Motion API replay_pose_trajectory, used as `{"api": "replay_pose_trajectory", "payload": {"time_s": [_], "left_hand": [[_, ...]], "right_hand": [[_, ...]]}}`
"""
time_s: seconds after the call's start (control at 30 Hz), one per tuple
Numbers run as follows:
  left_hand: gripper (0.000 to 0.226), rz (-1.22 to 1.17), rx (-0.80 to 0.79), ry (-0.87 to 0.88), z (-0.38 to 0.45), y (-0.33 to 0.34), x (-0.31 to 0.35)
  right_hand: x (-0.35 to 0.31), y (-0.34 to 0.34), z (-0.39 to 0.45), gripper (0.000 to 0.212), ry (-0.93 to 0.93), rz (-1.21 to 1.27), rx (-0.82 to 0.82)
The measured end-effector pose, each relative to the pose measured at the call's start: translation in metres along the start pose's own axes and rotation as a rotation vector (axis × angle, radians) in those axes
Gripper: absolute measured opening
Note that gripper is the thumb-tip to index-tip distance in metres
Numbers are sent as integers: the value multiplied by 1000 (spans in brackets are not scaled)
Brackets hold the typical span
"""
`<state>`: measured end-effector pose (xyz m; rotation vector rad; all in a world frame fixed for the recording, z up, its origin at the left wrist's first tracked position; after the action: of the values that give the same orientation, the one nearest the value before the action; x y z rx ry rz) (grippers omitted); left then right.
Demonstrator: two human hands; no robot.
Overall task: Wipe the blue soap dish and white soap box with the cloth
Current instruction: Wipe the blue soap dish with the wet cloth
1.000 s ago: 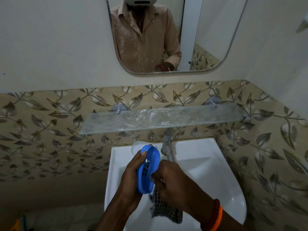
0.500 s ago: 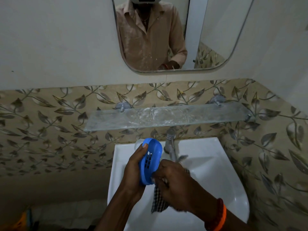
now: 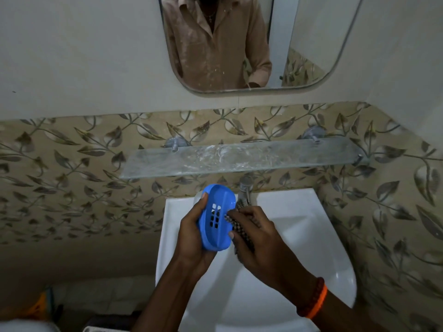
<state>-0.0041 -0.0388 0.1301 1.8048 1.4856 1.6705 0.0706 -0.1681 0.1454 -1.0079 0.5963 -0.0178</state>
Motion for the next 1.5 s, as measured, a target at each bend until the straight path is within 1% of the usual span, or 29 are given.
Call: {"api": "replay_pose_trajectory", "payload": {"time_s": [0.07,0.17,0.23,0.33,0.43,0.5,0.57,0.67,0.73,0.8,0.83,0.9,0.97,1.03,1.07,1.1,1.17,1.23,1.27,1.37,1.43,1.5], "left_hand": [[50,-3,-4,20,1,1,-2],[61,-28,-19,61,2,5,1],[65,-16,-67,112,3,8,3],[64,7,-111,206,2,11,2],[52,67,-179,285,1,16,-1],[54,128,-204,316,2,20,-2],[59,154,-222,322,2,22,-3],[73,90,-243,299,1,23,-4],[69,47,-265,282,1,25,-4],[62,43,-252,277,2,24,-7],[62,42,-242,272,3,25,-10],[66,50,-222,254,5,26,-18],[67,31,-199,236,5,23,-24],[63,-30,-198,196,5,20,-27],[61,-67,-194,170,4,18,-28],[61,-108,-181,143,4,16,-29],[70,-201,-149,107,4,12,-29],[82,-257,-146,91,1,12,-28],[84,-273,-149,80,0,13,-27],[80,-291,-146,39,-1,13,-29],[77,-318,-158,-4,-1,14,-34],[71,-322,-182,-39,-1,14,-38]], "right_hand": [[0,1,-3,34,-10,60,-13],[-6,3,-10,33,-45,-4,-70],[-13,5,-15,31,-37,-4,-95],[-21,1,-15,26,22,111,-60],[-29,-9,-11,21,56,217,-38],[-34,-15,-8,20,41,244,-58],[-35,-20,-7,23,0,213,-93],[-21,-30,-2,25,-88,29,-169],[-10,-37,2,24,-117,-71,-217],[-9,-40,3,22,-162,-121,-245],[-12,-41,3,20,-166,-91,-249],[-21,-41,2,17,-137,67,-245],[-29,-39,2,15,-74,206,-204],[-29,-38,0,18,-4,278,-163],[-29,-38,-3,20,-5,272,-168],[-30,-37,-6,22,-33,229,-183],[-29,-36,-12,26,-103,61,-236],[-22,-42,-12,30,-105,-88,-286],[-18,-47,-9,29,-91,-122,-293],[-13,-58,-5,25,-115,-157,-296],[-23,-55,-8,25,-202,-216,-363],[-33,-53,-10,19,-258,-200,-440]]}}
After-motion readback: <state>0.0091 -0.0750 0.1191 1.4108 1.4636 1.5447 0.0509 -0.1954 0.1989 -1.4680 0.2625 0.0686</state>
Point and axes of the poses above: each hand's wrist, its own z-axis towards the middle knuckle, its own y-axis out of the palm, x = y × z, the point moved 3 cm from there along z, towards the middle knuckle, and after that the axes turned 9 degrees about -z, right-handed, at the moved point
